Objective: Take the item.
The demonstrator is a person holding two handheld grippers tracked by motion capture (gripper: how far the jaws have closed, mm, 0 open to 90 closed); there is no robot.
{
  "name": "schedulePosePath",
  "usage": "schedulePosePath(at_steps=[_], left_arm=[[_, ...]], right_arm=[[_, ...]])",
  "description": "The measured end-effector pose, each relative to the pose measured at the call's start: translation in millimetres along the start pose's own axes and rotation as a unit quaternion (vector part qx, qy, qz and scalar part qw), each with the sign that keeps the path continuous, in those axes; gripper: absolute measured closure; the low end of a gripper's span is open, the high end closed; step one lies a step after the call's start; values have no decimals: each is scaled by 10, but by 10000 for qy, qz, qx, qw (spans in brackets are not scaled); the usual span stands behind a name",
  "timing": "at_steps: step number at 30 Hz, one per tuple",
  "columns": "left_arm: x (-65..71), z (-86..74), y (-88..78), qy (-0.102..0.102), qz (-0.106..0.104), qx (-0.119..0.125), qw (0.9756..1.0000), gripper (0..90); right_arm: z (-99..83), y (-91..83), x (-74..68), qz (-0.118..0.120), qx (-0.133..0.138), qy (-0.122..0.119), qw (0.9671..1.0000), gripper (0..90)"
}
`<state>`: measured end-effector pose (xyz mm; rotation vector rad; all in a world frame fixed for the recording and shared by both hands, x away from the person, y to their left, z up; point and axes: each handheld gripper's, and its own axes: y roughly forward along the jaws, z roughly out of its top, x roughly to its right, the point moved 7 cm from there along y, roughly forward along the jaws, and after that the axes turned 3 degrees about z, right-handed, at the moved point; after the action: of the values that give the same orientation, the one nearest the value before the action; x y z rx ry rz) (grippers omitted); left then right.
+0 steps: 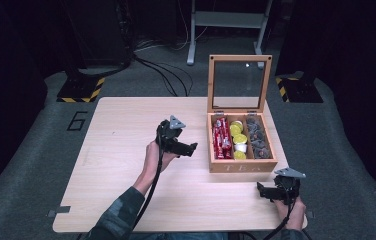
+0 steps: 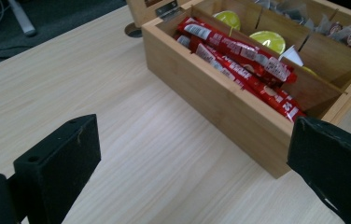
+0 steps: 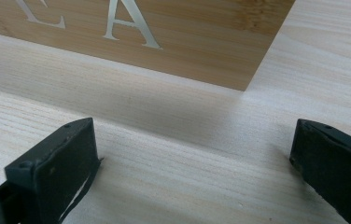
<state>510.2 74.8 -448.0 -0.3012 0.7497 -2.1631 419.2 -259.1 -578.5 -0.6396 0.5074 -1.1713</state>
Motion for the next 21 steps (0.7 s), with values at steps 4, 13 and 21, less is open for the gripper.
schedulePosePath(at_steps=[4,13,21], left_arm=[[71,83,72,1,-24,43,10000,21],[199,232,278,-22,-121,-144,9998,22],[347,338,521,-44,-242,-281,9993,21]], right_arm=[[0,0,0,2,2,-1,10000,0],[1,1,0,6,5,-9,10000,0],[1,2,-2,10,3,-15,10000,0]])
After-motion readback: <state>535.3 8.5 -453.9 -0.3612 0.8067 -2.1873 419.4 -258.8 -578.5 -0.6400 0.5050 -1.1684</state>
